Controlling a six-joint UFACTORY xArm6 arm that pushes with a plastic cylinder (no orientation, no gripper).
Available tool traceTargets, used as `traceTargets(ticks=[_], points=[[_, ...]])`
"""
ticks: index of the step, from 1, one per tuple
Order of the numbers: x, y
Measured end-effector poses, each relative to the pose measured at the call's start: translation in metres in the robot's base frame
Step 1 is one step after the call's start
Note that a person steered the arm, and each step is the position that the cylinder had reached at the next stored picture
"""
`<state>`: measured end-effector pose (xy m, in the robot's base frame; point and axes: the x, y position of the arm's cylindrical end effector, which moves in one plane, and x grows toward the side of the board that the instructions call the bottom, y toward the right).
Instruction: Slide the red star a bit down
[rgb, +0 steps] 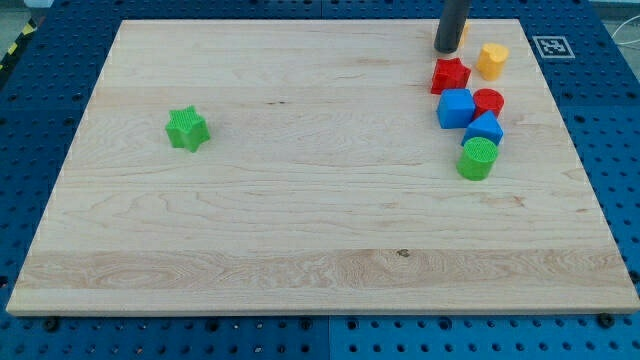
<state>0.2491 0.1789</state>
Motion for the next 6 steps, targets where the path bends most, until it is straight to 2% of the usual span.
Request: traceTargets(ticks=[1, 4, 5, 6], points=[[-0.007, 0.011], [0.073, 0.012], [0.092, 0.039], [0.087, 0.044]])
